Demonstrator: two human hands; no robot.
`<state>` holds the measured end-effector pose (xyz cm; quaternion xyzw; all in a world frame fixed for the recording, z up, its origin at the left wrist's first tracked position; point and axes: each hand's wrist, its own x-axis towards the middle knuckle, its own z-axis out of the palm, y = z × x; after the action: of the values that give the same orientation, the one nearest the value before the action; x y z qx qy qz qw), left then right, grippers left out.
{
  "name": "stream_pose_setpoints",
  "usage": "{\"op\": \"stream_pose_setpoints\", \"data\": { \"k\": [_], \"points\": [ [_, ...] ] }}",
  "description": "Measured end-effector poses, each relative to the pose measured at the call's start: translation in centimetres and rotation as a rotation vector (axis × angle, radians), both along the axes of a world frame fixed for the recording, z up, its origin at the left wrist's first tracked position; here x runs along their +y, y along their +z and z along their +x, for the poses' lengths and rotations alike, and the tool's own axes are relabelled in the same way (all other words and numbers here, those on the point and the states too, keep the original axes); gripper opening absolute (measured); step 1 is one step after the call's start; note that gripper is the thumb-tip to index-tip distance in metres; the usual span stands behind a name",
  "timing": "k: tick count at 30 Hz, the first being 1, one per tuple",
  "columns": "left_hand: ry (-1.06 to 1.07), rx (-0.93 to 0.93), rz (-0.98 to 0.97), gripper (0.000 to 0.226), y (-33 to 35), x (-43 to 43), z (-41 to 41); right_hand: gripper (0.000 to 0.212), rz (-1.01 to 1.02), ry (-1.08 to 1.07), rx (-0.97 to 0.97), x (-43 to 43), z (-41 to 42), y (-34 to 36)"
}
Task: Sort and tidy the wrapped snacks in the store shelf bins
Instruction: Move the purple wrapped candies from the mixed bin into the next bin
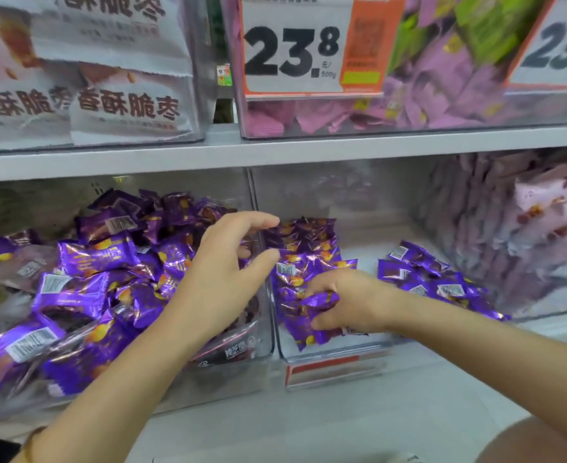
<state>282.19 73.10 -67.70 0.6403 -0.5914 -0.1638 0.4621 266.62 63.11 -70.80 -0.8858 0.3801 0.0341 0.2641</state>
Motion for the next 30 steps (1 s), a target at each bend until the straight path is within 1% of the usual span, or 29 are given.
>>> {"op": "stream_pose_setpoints", "data": {
  "k": [2, 4, 12, 21, 23, 26, 30],
  "points": [
    [-0.004, 0.019, 0.003, 0.036, -0.1, -0.1, 0.2, 0.04, -0.104, 0.024, 0.067, 0.3, 0.3, -0.3],
    [-0.009, 0.027, 0.007, 0.035, -0.1, -0.1, 0.3, 0.04, -0.152, 0.051, 0.097, 0.5, 0.5, -0.7],
    [-0.016, 0.055, 0.035, 0.034, -0.3, -0.2, 0.4, 0.039, -0.152, 0.103, 0.112, 0.6, 0.6, -0.9],
    [-0.016, 0.062, 0.047, 0.033, -0.2, -0.1, 0.3, 0.038, -0.031, 0.064, 0.016, 0.1, 0.0, -1.1],
    [-0.016, 0.063, 0.052, 0.032, -0.2, -0.1, 0.3, 0.033, -0.016, 0.045, 0.001, 0.0, -0.4, -0.6],
    [-0.014, 0.07, 0.051, 0.033, -0.2, -0.1, 0.3, 0.023, 0.06, -0.07, -0.084, -0.5, -1.2, 0.3],
    [0.005, 0.035, 0.037, 0.033, -0.2, -0.3, 0.2, 0.023, 0.265, -0.259, -0.267, -2.1, -2.3, 1.1]
  ]
}}
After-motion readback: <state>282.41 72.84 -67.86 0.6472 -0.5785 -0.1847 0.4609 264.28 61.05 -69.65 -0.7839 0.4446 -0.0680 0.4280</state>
